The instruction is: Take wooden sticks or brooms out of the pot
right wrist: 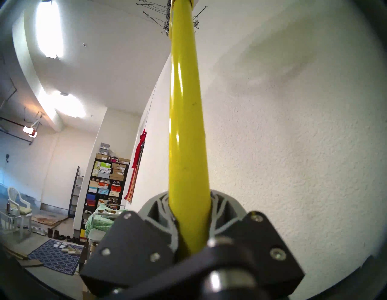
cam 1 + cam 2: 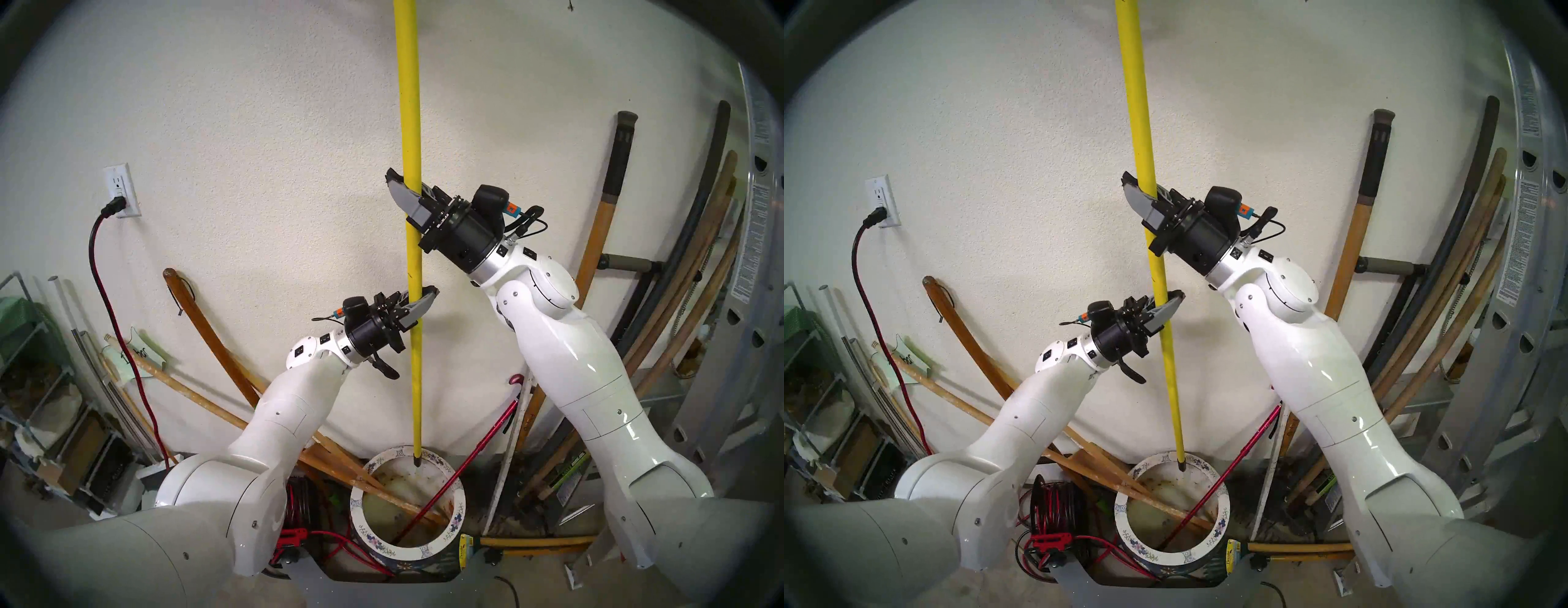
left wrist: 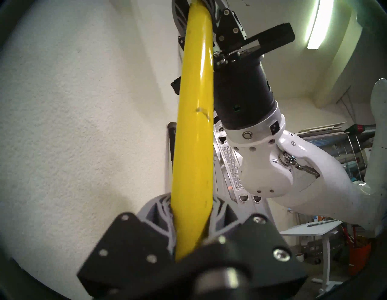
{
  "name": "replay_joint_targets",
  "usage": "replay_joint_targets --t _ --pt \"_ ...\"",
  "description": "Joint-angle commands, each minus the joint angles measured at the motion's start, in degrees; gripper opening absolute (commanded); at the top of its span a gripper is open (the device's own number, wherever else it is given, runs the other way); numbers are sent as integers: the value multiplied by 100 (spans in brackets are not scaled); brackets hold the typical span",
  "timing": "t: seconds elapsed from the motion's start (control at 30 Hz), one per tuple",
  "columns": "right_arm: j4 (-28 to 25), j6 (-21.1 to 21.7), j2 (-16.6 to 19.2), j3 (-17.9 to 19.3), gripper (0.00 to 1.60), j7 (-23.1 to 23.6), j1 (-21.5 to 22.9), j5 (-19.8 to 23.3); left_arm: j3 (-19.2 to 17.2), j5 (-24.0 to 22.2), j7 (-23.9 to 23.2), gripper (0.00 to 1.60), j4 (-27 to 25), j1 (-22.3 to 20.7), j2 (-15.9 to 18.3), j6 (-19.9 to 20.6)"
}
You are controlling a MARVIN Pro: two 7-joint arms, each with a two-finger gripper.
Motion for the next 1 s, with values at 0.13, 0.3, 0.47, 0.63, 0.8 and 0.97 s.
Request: replay_joint_targets --t 0.13,0.3,0.47,0.63,0.8,0.97 --pt "-30 442 -116 -91 0 -262 90 153 -97 -238 -240 0 -836 -256 75 684" --pt "-167 610 -130 -103 0 -342 72 292 -161 -266 -263 0 -989 -191 127 982" --pt "-367 791 -153 -133 0 -418 59 431 -217 -239 -295 0 -1237 -103 202 1242" --pt "-619 967 -228 -236 0 -474 42 549 -295 -225 -295 0 -1507 -12 278 1462" --pt "-873 1139 -316 -383 0 -539 16 664 -404 -215 -256 0 -1818 173 376 1673" --pt "-1047 1289 -411 -581 0 -622 -24 731 -526 -220 -219 0 -2095 375 490 1856"
